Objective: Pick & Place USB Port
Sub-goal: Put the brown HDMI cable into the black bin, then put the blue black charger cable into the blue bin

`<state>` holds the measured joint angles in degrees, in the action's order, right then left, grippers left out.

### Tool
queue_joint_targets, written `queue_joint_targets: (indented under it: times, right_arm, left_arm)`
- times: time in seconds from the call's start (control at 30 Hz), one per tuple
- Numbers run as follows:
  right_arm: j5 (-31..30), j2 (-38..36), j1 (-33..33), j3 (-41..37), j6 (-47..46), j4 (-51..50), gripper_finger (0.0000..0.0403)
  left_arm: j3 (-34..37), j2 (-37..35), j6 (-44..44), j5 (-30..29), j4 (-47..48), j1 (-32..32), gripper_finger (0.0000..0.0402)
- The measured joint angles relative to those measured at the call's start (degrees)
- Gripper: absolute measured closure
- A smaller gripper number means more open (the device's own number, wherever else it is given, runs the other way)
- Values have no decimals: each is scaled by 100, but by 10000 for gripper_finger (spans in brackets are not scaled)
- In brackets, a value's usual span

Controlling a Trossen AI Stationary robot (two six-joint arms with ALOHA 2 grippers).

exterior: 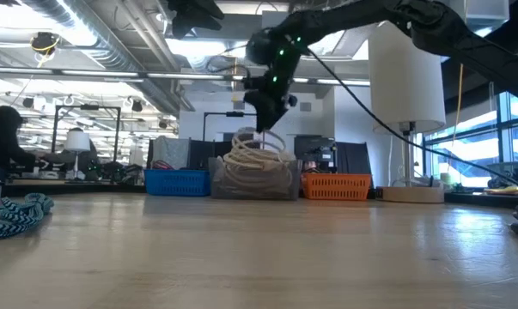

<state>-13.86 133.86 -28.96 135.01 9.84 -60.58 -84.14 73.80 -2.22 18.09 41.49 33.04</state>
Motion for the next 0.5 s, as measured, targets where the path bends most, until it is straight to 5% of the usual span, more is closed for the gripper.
queue_joint_targets:
  times: [0.3,0.5]
  right_arm:
    - [233,-856,280,-109,-683,-1318,207]
    - [215,-1439,756,-109,-1440,-2445,206]
  left_arm:
    - [0,0,96,1,221,0,270]
    - [0,0,316,16,1245,-3,270]
